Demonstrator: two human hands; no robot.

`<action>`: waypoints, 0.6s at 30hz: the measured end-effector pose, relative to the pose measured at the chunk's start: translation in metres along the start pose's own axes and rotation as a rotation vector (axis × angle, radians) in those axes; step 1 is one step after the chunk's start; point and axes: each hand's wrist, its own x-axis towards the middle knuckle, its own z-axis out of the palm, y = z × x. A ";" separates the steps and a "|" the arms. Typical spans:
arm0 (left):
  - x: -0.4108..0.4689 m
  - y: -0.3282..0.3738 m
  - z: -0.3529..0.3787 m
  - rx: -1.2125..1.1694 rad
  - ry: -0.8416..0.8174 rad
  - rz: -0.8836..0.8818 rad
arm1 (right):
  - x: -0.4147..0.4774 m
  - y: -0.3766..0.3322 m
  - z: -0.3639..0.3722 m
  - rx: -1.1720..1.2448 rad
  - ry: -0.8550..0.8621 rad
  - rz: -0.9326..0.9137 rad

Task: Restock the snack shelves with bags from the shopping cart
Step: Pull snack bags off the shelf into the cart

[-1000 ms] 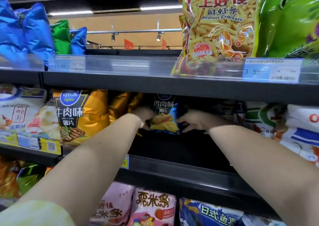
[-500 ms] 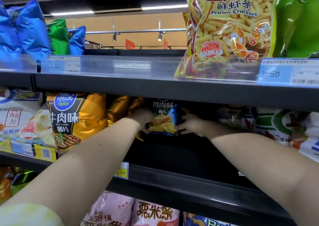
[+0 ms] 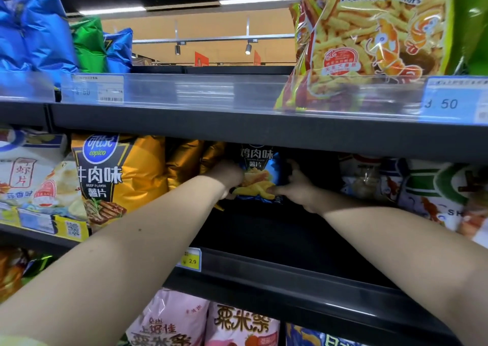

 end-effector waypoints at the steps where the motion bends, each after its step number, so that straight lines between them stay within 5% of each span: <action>1: -0.004 -0.001 0.000 0.037 0.003 0.013 | 0.000 0.001 0.000 -0.007 0.010 -0.002; 11: -0.061 -0.021 -0.016 1.069 0.132 0.533 | 0.002 0.002 0.005 -0.019 0.093 -0.034; 18: -0.062 -0.036 -0.030 1.049 0.207 0.518 | 0.007 0.005 0.012 -0.081 0.175 -0.073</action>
